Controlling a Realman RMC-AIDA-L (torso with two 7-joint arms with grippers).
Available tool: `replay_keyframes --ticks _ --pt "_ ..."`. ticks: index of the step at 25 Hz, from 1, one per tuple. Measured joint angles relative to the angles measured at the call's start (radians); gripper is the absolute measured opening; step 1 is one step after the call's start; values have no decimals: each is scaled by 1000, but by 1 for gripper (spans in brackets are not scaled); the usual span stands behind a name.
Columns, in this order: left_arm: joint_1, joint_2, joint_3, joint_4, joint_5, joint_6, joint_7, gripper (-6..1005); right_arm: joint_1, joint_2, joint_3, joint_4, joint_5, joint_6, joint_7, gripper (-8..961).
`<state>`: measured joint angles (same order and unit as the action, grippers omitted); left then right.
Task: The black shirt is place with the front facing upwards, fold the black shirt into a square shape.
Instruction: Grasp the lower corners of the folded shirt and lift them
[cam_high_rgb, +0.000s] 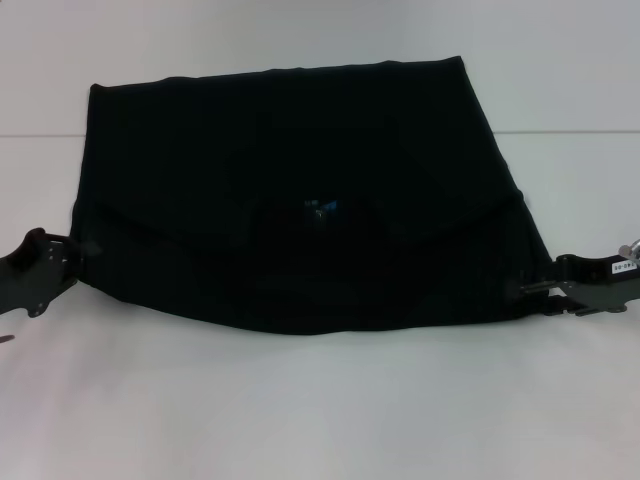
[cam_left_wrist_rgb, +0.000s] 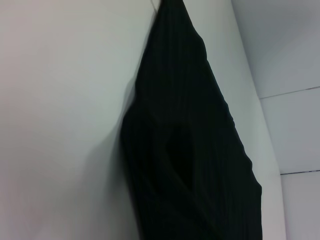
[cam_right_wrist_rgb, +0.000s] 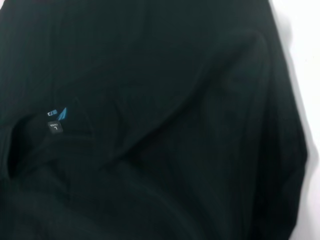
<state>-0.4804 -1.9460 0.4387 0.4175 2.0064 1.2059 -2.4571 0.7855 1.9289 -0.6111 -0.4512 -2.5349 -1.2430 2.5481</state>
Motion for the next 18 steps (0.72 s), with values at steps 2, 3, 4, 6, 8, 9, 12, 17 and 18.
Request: replay_keyframes --ticks 2,3,4,6,8,9,12,17,18 --pt "0 -3 0 1 0 0 1 62 3 3 -1 3 0 5 -1 688" --pt "0 -3 0 1 0 1 1 62 4 5 -1 3 0 6 -1 687" --pt "0 -4 0 1 0 1 1 62 5 7 -1 3 0 7 -2 686" --pt "0 -4 0 1 0 1 1 62 6 8 0 3 2 12 -2 684" --pt "0 -4 -1 1 0 4 1 62 6 9 1 3 6 17 0 682" --pt "0 -4 -1 1 0 4 1 62 5 9 1 2 8 21 4 681" --pt "0 -4 -2 1 0 6 1 62 4 8 -4 -2 8 28 5 677" --pt "2 -4 -7 1 0 8 3 62 7 7 -7 -5 5 31 1 555" --pt "3 -4 -10 1 0 9 6 62 7 7 -8 -6 5 33 1 516"
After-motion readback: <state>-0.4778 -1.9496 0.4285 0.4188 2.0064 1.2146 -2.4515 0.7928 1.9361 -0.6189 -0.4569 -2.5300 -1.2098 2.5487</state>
